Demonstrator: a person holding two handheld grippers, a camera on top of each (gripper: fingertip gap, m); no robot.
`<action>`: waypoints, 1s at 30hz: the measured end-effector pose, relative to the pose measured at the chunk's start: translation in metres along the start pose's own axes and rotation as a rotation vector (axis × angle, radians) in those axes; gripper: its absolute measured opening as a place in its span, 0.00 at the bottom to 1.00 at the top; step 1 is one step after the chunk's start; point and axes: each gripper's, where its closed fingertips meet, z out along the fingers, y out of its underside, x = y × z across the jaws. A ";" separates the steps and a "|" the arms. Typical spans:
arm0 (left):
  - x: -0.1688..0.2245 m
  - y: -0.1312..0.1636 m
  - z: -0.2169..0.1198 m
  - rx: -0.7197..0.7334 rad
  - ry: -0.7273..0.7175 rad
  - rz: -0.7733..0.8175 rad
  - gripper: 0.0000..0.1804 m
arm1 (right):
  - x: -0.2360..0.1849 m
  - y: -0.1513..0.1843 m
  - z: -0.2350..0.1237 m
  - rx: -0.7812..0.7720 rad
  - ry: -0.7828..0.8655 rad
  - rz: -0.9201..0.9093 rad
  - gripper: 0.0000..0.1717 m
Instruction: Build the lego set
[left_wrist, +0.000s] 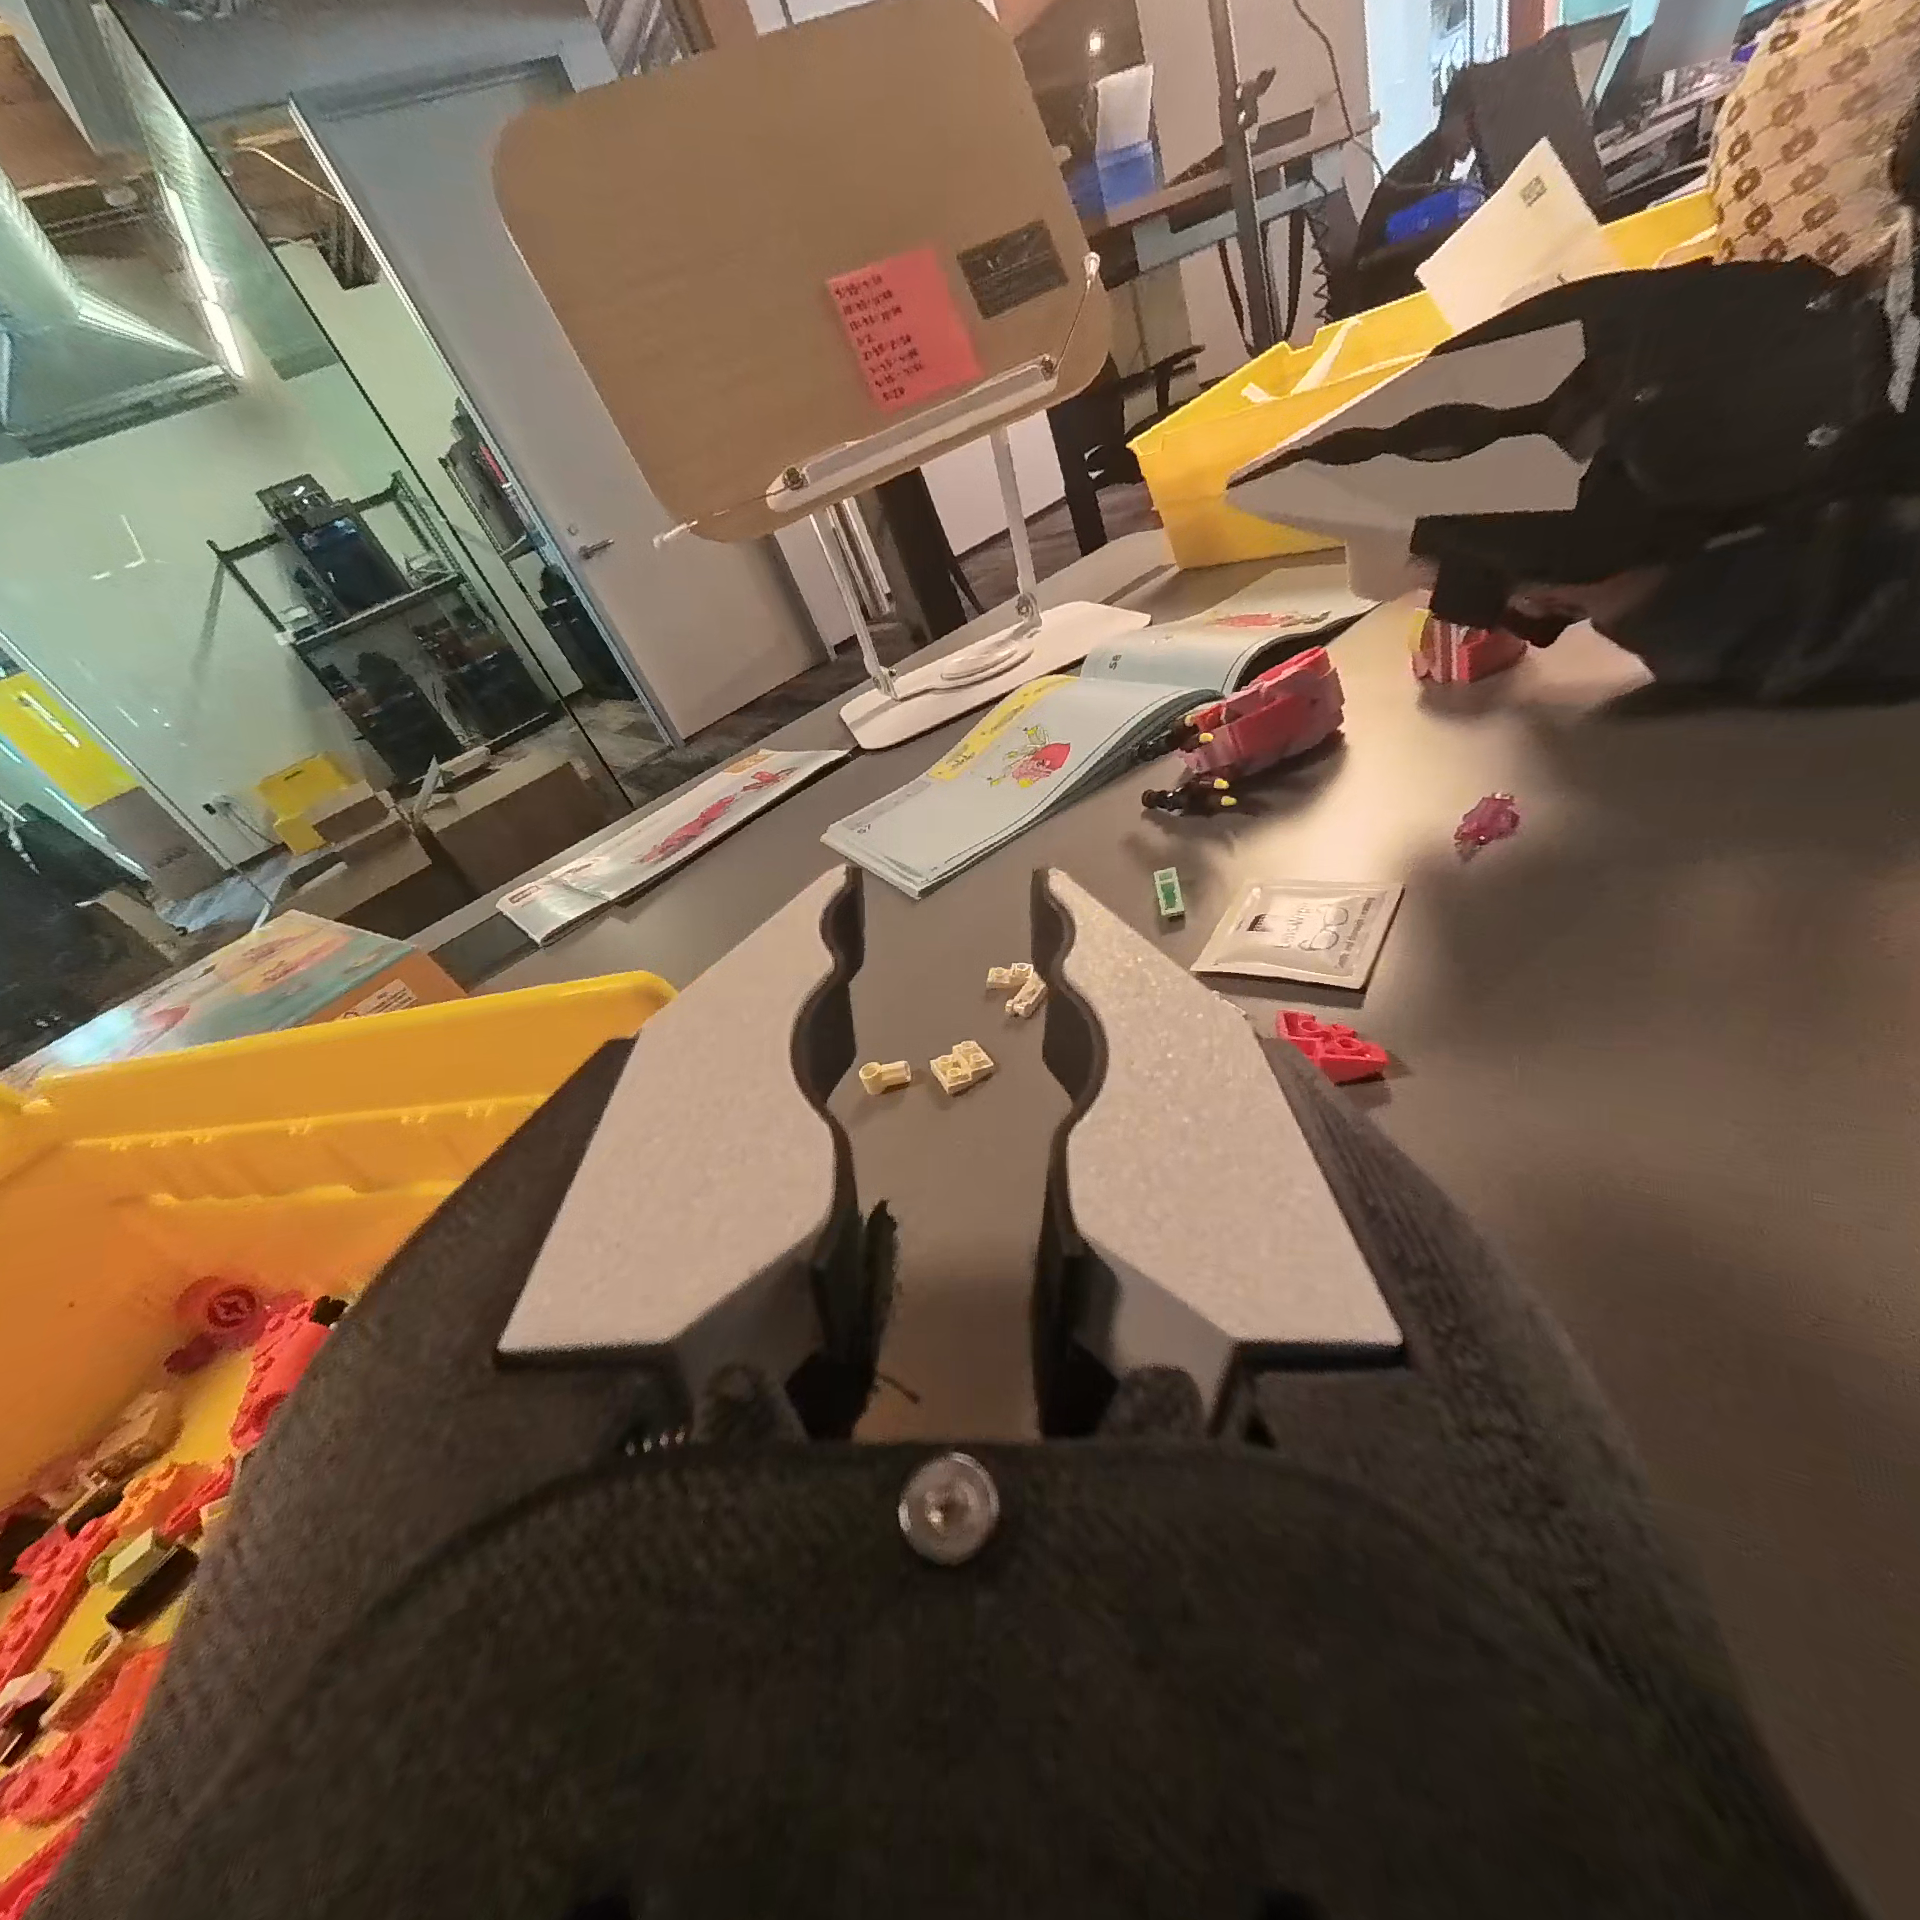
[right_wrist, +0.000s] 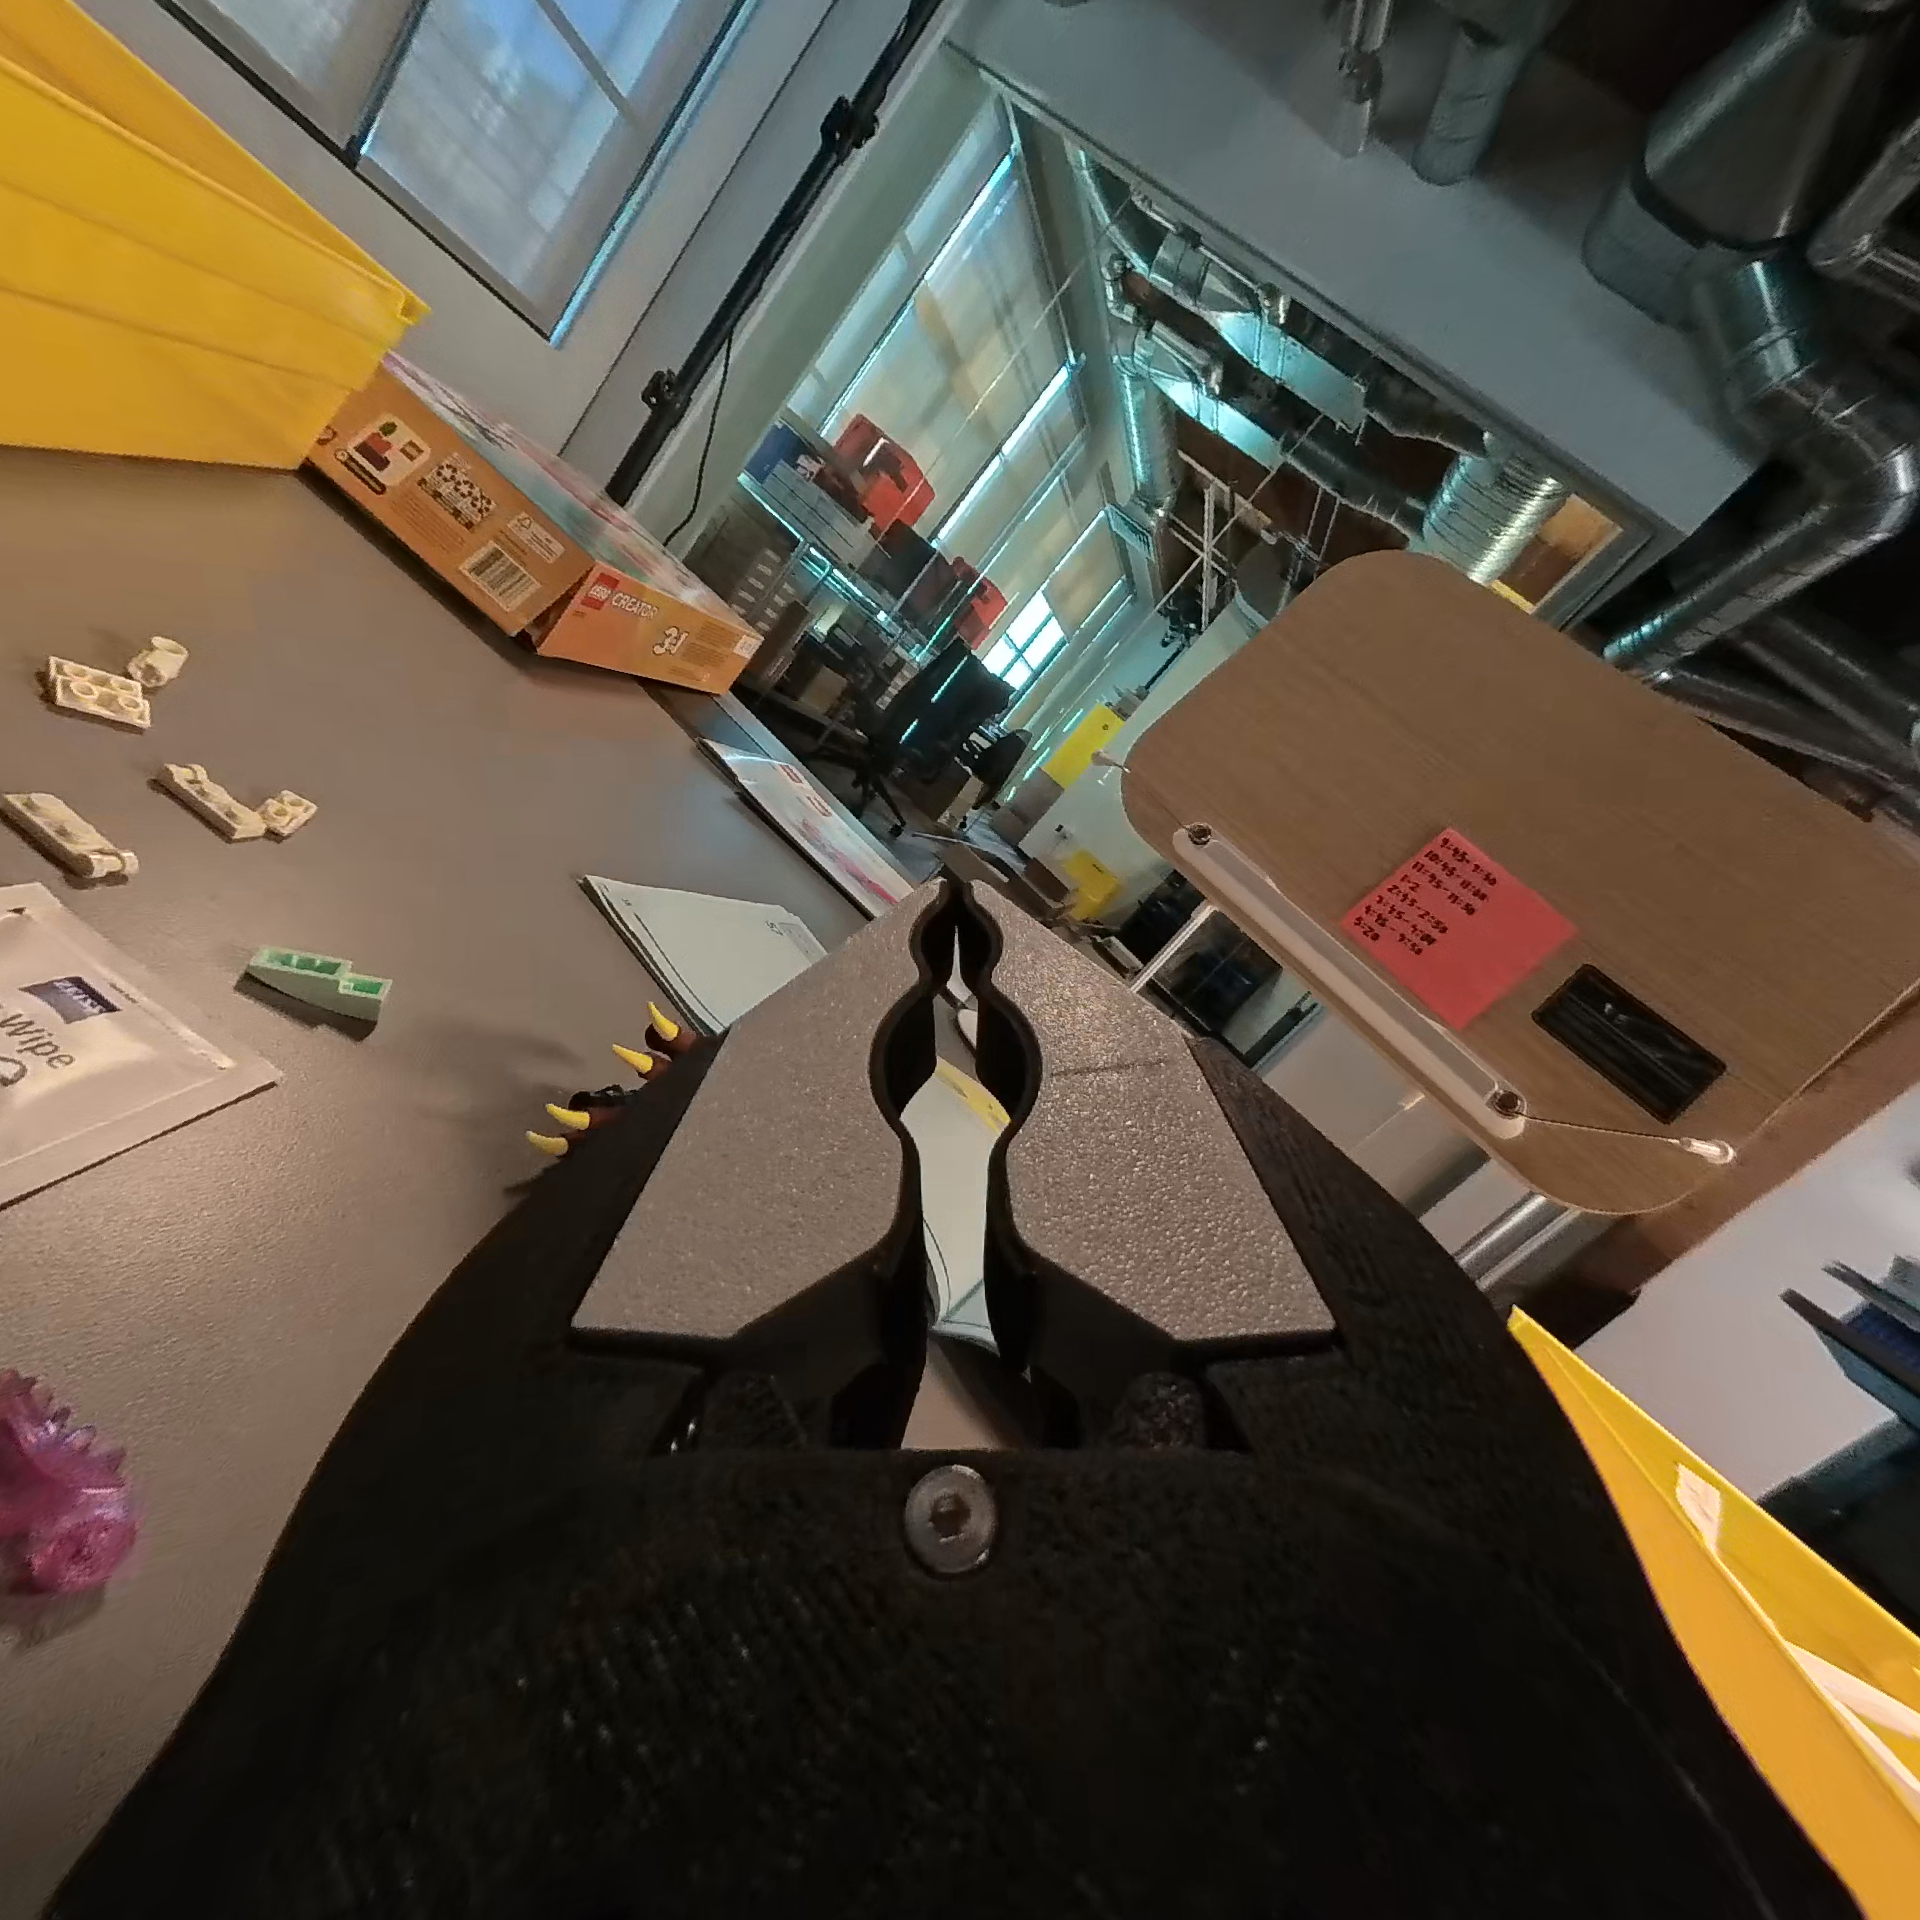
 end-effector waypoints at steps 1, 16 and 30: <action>0.000 0.000 0.000 0.002 0.002 -0.006 0.17 | 0.000 0.000 0.001 0.001 0.000 -0.001 0.00; -0.018 0.011 -0.004 -0.055 -0.071 -0.084 0.14 | -0.020 -0.011 0.002 0.024 -0.044 -0.139 0.00; -0.001 0.014 0.001 -0.076 0.008 -0.046 0.10 | -0.042 -0.012 0.017 0.038 -0.122 -0.119 0.00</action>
